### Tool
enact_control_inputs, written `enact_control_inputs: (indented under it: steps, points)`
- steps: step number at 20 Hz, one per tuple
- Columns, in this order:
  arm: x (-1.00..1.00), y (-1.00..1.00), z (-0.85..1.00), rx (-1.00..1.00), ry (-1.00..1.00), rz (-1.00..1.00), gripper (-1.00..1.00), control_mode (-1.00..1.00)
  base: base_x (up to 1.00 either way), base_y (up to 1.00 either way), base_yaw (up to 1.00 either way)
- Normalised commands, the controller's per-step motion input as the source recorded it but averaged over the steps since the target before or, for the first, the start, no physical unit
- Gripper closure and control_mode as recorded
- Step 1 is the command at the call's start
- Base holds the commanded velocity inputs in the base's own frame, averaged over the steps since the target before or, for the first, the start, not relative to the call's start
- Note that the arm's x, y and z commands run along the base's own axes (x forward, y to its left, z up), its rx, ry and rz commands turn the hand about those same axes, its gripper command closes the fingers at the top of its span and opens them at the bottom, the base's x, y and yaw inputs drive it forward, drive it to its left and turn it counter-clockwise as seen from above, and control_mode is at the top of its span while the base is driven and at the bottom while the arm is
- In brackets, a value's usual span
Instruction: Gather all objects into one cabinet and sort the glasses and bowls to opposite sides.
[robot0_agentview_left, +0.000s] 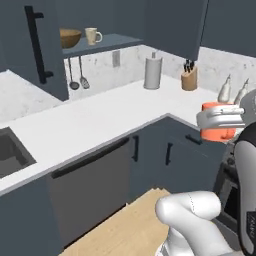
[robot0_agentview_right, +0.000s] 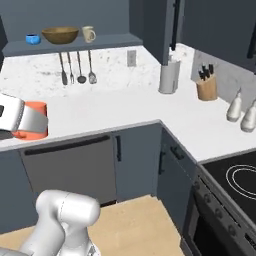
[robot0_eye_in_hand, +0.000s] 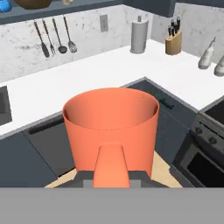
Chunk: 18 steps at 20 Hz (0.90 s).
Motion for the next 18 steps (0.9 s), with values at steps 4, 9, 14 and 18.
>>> enact_control_inputs:
  steps: [4, 9, 14, 18]
  points:
    - [0.00, 0.00, 0.00, 0.00, 0.00, 0.00, 1.00, 1.00, 0.72, -0.35, 0.65]
    - [0.00, 0.00, 0.00, 0.00, 0.00, 0.00, 1.00, 1.00, 0.73, -0.39, 0.52]
    - [0.00, 0.00, 0.00, 0.00, 0.00, 0.00, 1.00, 1.00, 0.59, -0.33, 0.40]
    - [0.00, 0.00, 0.00, 0.00, 0.00, 0.00, 1.00, 1.00, 0.26, -0.23, 0.08]
